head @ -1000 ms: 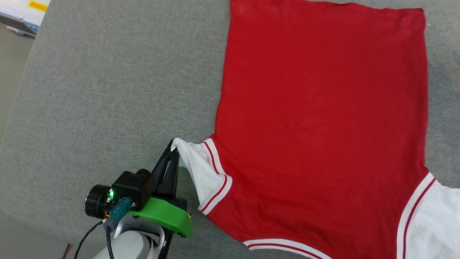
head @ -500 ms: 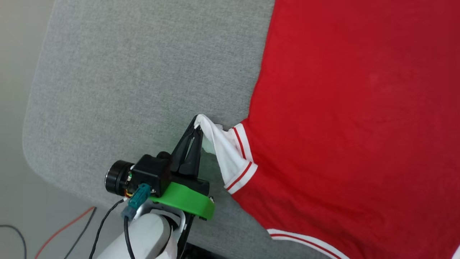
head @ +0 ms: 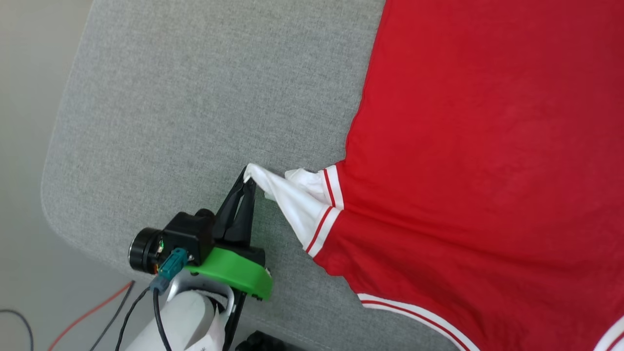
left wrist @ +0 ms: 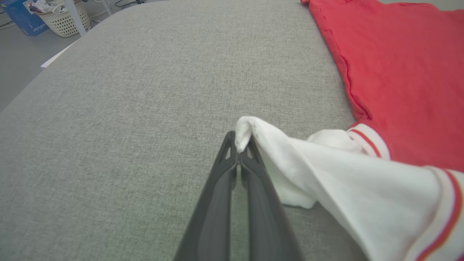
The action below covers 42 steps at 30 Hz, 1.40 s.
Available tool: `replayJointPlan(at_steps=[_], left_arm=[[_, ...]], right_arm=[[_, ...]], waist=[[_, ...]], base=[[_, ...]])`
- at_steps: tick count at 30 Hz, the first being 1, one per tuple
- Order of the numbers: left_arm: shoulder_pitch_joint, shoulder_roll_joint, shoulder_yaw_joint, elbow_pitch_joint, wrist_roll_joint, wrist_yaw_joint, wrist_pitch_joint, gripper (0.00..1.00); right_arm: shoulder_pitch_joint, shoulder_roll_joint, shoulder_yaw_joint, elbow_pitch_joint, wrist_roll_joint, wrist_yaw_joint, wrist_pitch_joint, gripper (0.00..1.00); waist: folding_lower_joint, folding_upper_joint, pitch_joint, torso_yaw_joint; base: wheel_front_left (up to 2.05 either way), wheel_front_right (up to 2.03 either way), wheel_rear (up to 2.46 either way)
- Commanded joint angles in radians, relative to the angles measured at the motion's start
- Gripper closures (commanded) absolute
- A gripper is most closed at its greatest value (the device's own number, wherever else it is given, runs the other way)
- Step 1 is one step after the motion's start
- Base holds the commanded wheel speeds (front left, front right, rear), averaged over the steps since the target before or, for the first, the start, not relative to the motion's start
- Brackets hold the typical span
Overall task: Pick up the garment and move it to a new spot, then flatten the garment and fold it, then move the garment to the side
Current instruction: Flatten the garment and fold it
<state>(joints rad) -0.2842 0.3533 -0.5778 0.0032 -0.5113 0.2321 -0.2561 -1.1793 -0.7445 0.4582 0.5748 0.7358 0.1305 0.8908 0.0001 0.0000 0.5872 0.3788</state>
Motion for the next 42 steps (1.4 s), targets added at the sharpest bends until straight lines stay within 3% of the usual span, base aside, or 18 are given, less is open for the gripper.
replayJointPlan(at_steps=[1,5,11,18,24,30,35,39,40,41,42], left_arm=[[0.022,0.0,0.013,0.012,0.016,-0.007,-0.006,1.0],[0.068,0.015,0.041,0.031,0.017,-0.014,-0.006,1.0],[0.14,0.041,0.078,0.032,0.008,-0.009,-0.006,1.0],[0.214,0.073,0.108,0.036,-0.014,0.002,-0.006,1.0],[0.27,0.097,0.131,0.033,-0.032,0.013,-0.006,1.0],[0.3,0.106,0.143,0.02,-0.042,0.02,-0.006,1.0],[0.291,0.109,0.138,0.021,-0.036,0.019,-0.005,1.0],[0.285,0.105,0.138,0.026,-0.035,0.021,-0.005,1.0],[0.285,0.104,0.137,0.027,-0.036,0.02,-0.005,1.0],[0.285,0.104,0.137,0.029,-0.036,0.02,-0.005,1.0],[0.285,0.104,0.137,0.029,-0.036,0.02,-0.005,1.0]], right_arm=[[0.027,-0.01,0.016,-0.014,0.013,0.0,-0.03,1.0],[0.071,-0.065,0.058,-0.076,0.057,0.0,-0.106,1.0],[0.226,-0.198,0.143,-0.23,0.153,0.0,-0.198,1.0],[0.479,-0.323,0.186,-0.399,0.248,0.0,-0.305,1.0],[0.724,-0.383,0.201,-0.499,0.301,0.0,-0.344,1.0],[0.979,-0.379,0.177,-0.541,0.363,0.0,-0.398,1.0],[1.152,-0.303,0.164,-0.507,0.365,0.0,-0.441,1.0],[1.181,-0.244,0.133,-0.473,0.335,0.0,-0.46,1.0],[1.175,-0.235,0.112,-0.468,0.328,0.0,-0.475,0.63],[1.167,-0.226,0.086,-0.465,0.32,0.0,-0.488,0.0],[1.16,-0.224,0.066,-0.468,0.313,0.0,-0.495,0.0]], waist=[[-0.0001,0.0,-0.079,-0.049],[-0.0001,0.0,-0.161,-0.096],[-0.0001,0.0,-0.263,-0.17],[-0.0001,0.0,-0.347,-0.253],[-0.0001,0.0,-0.394,-0.311],[-0.0001,0.0,-0.404,-0.331],[-0.0001,0.0,-0.387,-0.328],[-0.0001,0.0,-0.379,-0.332],[-0.0001,0.0,-0.38,-0.333],[-0.0001,0.0,-0.38,-0.335],[-0.0001,0.0,-0.381,-0.335]], base=[[0.0,0.0,0.0],[0.0,0.0,0.0],[0.0,0.0,0.0],[0.0,0.0,0.0],[0.0,0.0,0.0],[0.0,0.0,0.0],[0.0,0.0,0.0],[0.0,0.0,0.0],[0.0,0.0,0.0],[0.0,0.0,0.0],[0.0,0.0,0.0]])
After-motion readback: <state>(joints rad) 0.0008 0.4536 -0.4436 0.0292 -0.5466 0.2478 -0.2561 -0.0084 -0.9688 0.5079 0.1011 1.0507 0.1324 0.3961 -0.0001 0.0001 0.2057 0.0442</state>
